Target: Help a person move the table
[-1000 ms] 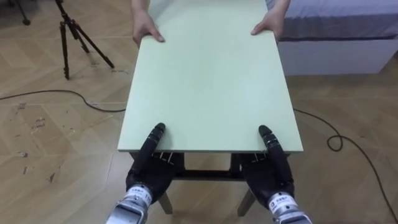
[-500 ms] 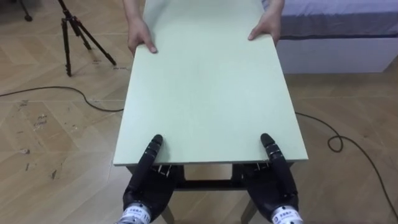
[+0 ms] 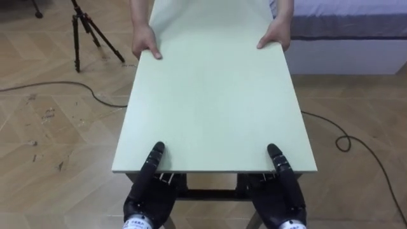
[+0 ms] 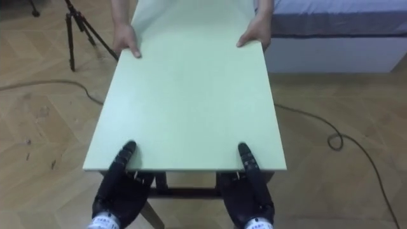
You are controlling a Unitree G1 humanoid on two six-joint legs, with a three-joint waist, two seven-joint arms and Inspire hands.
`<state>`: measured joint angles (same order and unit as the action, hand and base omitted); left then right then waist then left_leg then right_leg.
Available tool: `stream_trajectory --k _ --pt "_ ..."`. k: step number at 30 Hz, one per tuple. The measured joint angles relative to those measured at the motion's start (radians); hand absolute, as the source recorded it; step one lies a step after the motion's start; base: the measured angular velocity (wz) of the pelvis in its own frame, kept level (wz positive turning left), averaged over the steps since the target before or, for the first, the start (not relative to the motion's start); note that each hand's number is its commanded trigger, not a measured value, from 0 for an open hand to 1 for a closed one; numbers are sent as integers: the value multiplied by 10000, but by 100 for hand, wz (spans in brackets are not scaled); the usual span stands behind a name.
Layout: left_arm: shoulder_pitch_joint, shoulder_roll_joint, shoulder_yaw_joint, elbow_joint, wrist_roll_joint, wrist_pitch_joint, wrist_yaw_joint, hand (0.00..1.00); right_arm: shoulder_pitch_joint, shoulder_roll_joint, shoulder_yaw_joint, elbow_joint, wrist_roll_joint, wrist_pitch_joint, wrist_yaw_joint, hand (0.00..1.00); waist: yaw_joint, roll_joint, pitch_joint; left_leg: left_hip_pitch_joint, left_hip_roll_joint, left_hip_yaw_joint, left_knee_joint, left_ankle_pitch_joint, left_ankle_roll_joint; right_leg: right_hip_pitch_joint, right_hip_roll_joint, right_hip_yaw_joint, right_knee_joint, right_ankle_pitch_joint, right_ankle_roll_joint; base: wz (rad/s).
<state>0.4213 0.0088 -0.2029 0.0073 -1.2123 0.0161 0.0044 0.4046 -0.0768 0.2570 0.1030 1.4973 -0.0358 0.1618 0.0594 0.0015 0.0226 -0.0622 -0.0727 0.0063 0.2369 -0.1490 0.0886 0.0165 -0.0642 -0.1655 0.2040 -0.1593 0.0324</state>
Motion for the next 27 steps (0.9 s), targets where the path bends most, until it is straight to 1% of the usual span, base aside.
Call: stream_trajectory --k 2,4,6,8,10,11,12,13,14,15,16,17,18,19,20,21,22,23,24,25,26,27 --pt "87 6 -86 -16 90 -84 0 100 151 0 15 0 72 -3 75 100 19 -52 33 -6 30 -27 14 55 -34 -35 21 -47 0 -22 20 7" --pt "124 57 -153 -15 112 -213 -1 100 207 -6 90 1 129 -46 101 100 52 -89 56 -107 73 -79 67 106 -86 -103 52 -135 0 -26 -41 3" --pt "122 104 -226 -12 132 -244 -14 100 282 -40 195 16 265 -190 178 100 20 -102 66 -306 142 -159 312 118 -137 -153 147 -207 -2 48 -106 13" --pt "119 110 -273 -6 131 -245 -14 100 318 -84 195 24 352 -197 234 100 23 -97 69 -473 225 -187 541 79 -194 -238 208 -288 30 49 -183 7" --pt "88 124 -303 -6 138 -271 -32 100 314 -88 203 45 386 -227 298 100 118 -63 80 -821 381 -188 1052 -80 -293 -415 352 -298 187 47 -319 -3" --pt "52 134 -299 -6 170 -279 -76 100 313 -71 223 65 383 -290 384 100 216 -16 70 -1097 461 -263 1390 -155 -348 -598 497 -274 311 57 -465 0" --pt "-29 185 -313 -4 170 -277 -110 100 313 -72 214 65 393 -300 476 100 242 -4 64 -1336 483 -374 1543 -154 -415 -763 638 -246 334 89 -625 11" --pt "-79 211 -338 4 170 -275 -115 100 322 -71 212 69 404 -327 517 100 255 3 59 -1434 504 -405 1584 -129 -474 -834 717 -230 322 125 -746 21" --pt "-166 252 -370 18 169 -271 -115 100 325 -66 212 73 441 -370 569 100 293 -23 32 -1553 515 -450 1548 34 -742 -988 765 -230 261 197 -889 19" --pt "-232 258 -372 25 168 -254 -118 100 311 -73 180 50 444 -373 608 100 299 -75 0 -1763 572 -341 1703 178 -1378 -1097 631 -373 10 354 -1079 3" --pt "-235 205 -370 40 165 -253 -129 100 297 -88 149 50 427 -365 632 100 335 -25 14 -1929 723 -103 2393 10 -1470 -1112 626 -510 -13 416 -1113 -53" --pt "-49 93 -301 73 111 -261 -168 100 229 -104 148 163 359 -301 632 100 601 195 4 -2085 1233 497 4239 -539 -1324 -1004 697 -907 37 418 -1173 -94" --pt "277 96 -296 69 -100 -378 -229 100 144 -141 234 345 236 -201 627 100 638 427 -71 -2030 1729 771 6029 -736 -1326 -863 829 -1270 110 332 -1259 -90" --pt "386 97 -297 67 -180 -397 -247 100 145 -167 274 370 189 -192 627 100 591 477 -89 -1970 1893 804 6693 -725 -1347 -845 867 -1486 203 259 -1284 -29" --pt "465 138 -294 65 -241 -395 -309 100 152 -201 293 371 98 -177 634 100 394 624 -81 -1668 2158 828 7517 -681 -1408 -888 940 -1826 491 94 -1355 46" --pt "446 174 -270 46 -238 -396 -404 100 152 -184 285 353 77 -162 701 100 129 672 -64 -1241 2347 818 7551 -567 -1387 -1097 905 -2185 889 -44 -1342 64" --pt "431 193 -264 6 -221 -397 -439 100 151 -173 269 343 74 -157 760 100 -10 659 -39 -971 2382 806 7342 -562 -1440 -1245 889 -2308 1101 -106 -1366 61" --pt "330 238 -232 -9 -218 -395 -485 100 79 -124 237 338 73 -141 793 100 -33 575 32 -557 2354 780 6546 -1009 -1494 -1538 783 -2376 1482 -174 -1384 28" --pt "230 303 -196 -5 -213 -359 -484 100 23 -117 238 341 81 -116 790 100 -19 457 78 -410 2187 852 5808 -1213 -1507 -1702 650 -2357 1597 -104 -1387 20" --pt "190 315 -188 -5 -200 -349 -484 100 17 -122 237 325 79 -102 791 100 -37 441 83 -359 2109 854 5473 -1259 -1525 -1778 606 -2329 1543 26 -1398 26" --pt "49 301 -167 -5 -165 -333 -485 100 -8 -123 198 220 58 -106 795 100 -154 470 68 -260 2004 789 4737 -1509 -1649 -1994 575 -2239 1394 311 -1486 40" --pt "-185 292 -159 -1 -163 -335 -502 100 -93 -114 116 78 14 -111 799 100 -318 601 73 -227 2050 789 4244 -1985 -1618 -2300 599 -2321 1261 512 -1489 32"
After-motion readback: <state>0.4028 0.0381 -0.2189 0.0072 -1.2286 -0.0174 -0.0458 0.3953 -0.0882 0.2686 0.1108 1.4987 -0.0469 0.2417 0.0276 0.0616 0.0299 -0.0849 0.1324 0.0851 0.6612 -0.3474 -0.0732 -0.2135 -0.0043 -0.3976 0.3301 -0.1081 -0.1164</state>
